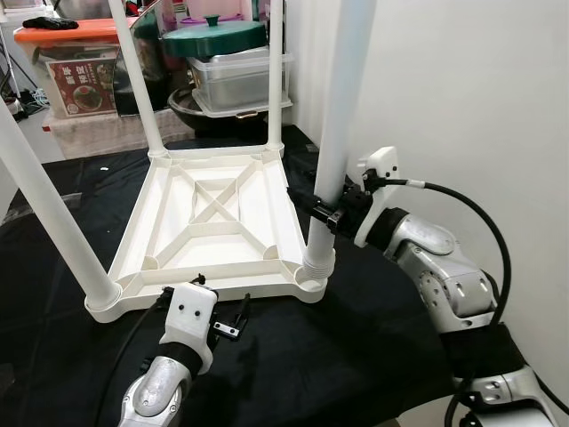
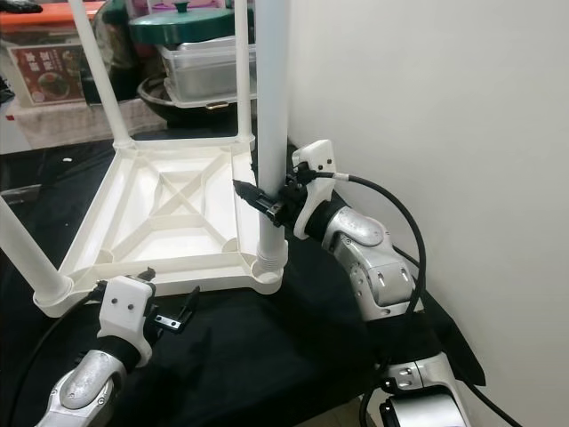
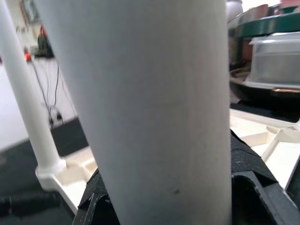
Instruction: Building children table
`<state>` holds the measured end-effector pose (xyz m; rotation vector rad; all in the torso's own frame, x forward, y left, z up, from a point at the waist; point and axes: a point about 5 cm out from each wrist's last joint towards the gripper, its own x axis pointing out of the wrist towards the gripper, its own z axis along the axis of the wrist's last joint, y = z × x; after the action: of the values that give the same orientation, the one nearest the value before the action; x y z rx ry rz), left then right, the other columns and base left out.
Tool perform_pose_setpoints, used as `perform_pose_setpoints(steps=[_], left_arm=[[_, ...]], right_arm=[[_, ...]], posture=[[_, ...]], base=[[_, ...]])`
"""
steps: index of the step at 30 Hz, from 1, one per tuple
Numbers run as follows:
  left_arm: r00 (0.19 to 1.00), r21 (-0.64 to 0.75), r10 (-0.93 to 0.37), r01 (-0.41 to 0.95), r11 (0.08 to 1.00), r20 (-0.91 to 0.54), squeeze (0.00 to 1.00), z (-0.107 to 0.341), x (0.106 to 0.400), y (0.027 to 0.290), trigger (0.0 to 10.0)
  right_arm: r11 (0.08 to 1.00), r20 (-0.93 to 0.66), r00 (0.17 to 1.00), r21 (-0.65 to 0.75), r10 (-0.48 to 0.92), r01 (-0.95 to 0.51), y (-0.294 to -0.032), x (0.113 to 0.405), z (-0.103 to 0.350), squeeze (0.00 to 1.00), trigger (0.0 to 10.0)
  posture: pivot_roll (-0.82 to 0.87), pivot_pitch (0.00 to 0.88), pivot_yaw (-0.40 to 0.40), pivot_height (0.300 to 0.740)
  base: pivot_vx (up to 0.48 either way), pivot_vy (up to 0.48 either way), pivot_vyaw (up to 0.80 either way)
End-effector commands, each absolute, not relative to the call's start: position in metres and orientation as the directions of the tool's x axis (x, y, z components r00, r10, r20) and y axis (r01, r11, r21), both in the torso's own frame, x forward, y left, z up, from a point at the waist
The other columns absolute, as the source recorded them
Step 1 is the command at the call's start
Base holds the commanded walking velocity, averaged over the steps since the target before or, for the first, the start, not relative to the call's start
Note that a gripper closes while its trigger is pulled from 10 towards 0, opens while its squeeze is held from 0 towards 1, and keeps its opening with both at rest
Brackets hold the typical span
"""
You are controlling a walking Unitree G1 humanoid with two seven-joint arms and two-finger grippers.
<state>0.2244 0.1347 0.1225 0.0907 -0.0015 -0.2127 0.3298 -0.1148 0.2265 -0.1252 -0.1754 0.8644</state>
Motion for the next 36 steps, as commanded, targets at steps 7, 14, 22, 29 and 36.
perform_pose_setpoints(steps=[7, 14, 22, 29, 36], left_arm=[[0.98, 0.114, -0.196, 0.196, 0.974, -0.008, 0.0, 0.121, 0.225, 0.141, 10.0], [0.984, 0.116, -0.176, 0.175, 0.978, -0.008, 0.0, 0.122, 0.222, 0.144, 10.0], [0.984, 0.121, -0.179, 0.179, 0.976, -0.014, 0.0, 0.12, 0.224, 0.142, 10.0], [0.985, 0.124, -0.17, 0.169, 0.978, 0.001, 0.0, 0.126, 0.226, 0.148, 10.0], [0.986, 0.108, -0.166, 0.166, 0.98, -0.007, 0.0, 0.124, 0.226, 0.149, 10.0]], right_arm=[[0.588, 0.08, 0.591, -0.273, 0.803, -0.762, -0.101, 0.337, 0.218, 0.0, 10.0], [0.541, 0.03, 0.558, -0.295, 0.829, -0.787, -0.103, 0.334, 0.205, 0.0, 10.0], [0.496, -0.001, 0.522, -0.307, 0.853, -0.812, -0.104, 0.324, 0.195, 0.0, 10.0], [0.501, 0.001, 0.517, -0.251, 0.856, -0.828, -0.105, 0.318, 0.185, 0.0, 10.0], [0.522, 0.02, 0.523, -0.11, 0.852, -0.846, -0.094, 0.315, 0.174, 0.0, 10.0]], posture=[[0.1, 0.0, -0.053, 0.74], [0.11, 0.0, -0.064, 0.74], [0.1, 0.0, -0.061, 0.74], [0.11, 0.0, -0.058, 0.74], [0.11, 0.0, -0.055, 0.74]], base=[[0.0, 0.0, 0.0], [0.0, 0.0, 0.0], [0.0, 0.0, 0.0], [0.0, 0.0, 0.0], [0.0, 0.0, 0.0]])
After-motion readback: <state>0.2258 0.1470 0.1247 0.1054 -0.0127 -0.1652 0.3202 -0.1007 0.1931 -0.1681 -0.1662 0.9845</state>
